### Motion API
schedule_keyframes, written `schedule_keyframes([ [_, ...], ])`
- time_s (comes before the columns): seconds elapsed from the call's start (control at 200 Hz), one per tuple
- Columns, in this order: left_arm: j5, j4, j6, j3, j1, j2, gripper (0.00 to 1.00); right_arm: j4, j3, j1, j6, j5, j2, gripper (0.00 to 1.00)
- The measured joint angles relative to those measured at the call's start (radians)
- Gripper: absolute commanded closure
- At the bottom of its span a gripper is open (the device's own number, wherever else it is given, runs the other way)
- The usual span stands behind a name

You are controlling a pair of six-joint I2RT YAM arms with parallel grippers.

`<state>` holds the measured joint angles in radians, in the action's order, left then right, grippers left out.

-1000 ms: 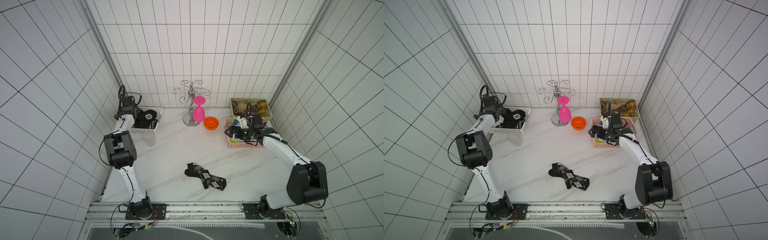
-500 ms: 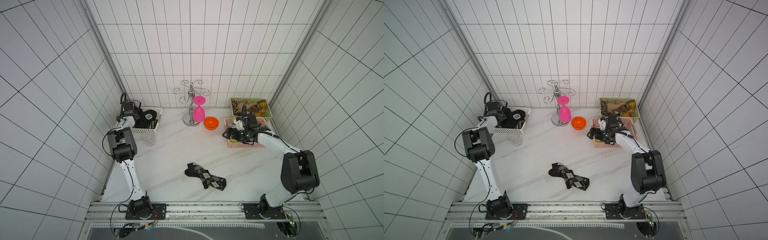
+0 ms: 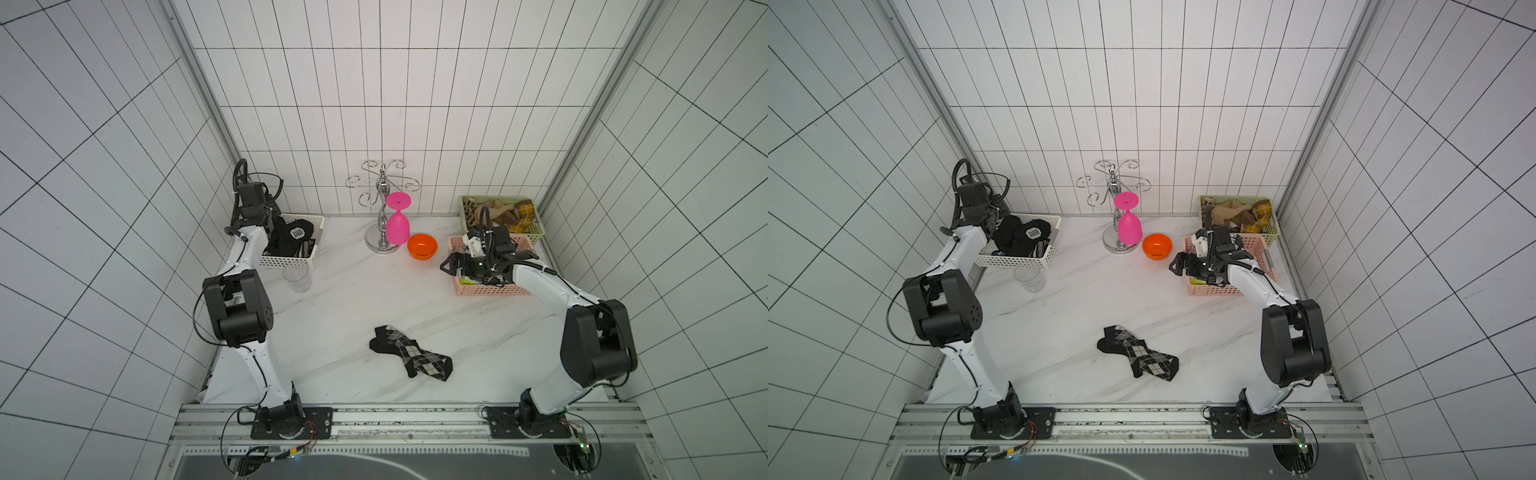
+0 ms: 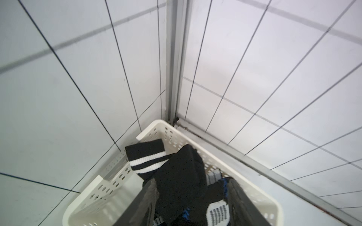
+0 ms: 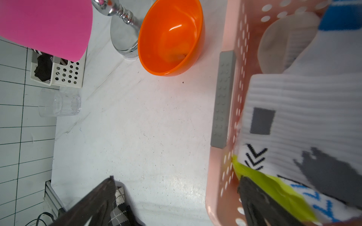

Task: Sort the socks into the basket by color
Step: Place the sock in the bin, then pick up the sock at the center of the board.

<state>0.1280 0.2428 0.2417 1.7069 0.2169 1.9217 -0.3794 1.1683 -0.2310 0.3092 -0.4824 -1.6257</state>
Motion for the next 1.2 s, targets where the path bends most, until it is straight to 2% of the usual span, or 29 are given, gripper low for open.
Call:
schedule_keyframes([
  [0.145,-0.031,-0.001,-0.017,-0.080,-0.083,-0.157,0.45,-0.022,0.002,-0.055,-0.027,-0.008,0.011,0.07],
  [0.285,-0.068,0.002,-0.011,-0.245,-0.212,-0.301,0.49,-0.067,0.004,-0.131,-0.071,-0.015,0.013,0.25],
  [0.39,-0.092,0.009,0.010,-0.389,-0.303,-0.393,0.52,-0.109,0.005,-0.209,-0.114,-0.016,0.013,0.32],
  [0.655,-0.118,0.062,0.086,-0.704,-0.420,-0.644,0.52,-0.175,0.005,-0.460,-0.212,0.025,-0.018,0.29],
  [0.85,-0.116,0.121,0.126,-0.803,-0.454,-0.826,0.52,-0.189,0.005,-0.601,-0.239,0.105,-0.111,0.26],
  [0.899,-0.113,0.136,0.133,-0.821,-0.455,-0.866,0.52,-0.188,0.005,-0.623,-0.240,0.119,-0.129,0.29],
  [0.944,-0.113,0.151,0.138,-0.837,-0.456,-0.902,0.52,-0.187,0.005,-0.637,-0.240,0.134,-0.142,0.38],
  [1.009,-0.113,0.168,0.146,-0.858,-0.456,-0.941,0.52,-0.183,0.005,-0.648,-0.235,0.154,-0.157,0.74],
  [1.049,-0.113,0.179,0.152,-0.871,-0.456,-0.964,0.52,-0.180,0.005,-0.652,-0.234,0.163,-0.163,0.87],
  [1.134,-0.114,0.197,0.161,-0.893,-0.457,-1.000,0.51,-0.177,0.005,-0.653,-0.224,0.186,-0.174,0.92],
  [1.179,-0.115,0.206,0.166,-0.903,-0.457,-1.016,0.52,-0.177,0.005,-0.653,-0.223,0.196,-0.176,1.00],
  [1.199,-0.116,0.208,0.167,-0.908,-0.457,-1.022,0.52,-0.177,0.005,-0.653,-0.216,0.200,-0.176,1.00],
])
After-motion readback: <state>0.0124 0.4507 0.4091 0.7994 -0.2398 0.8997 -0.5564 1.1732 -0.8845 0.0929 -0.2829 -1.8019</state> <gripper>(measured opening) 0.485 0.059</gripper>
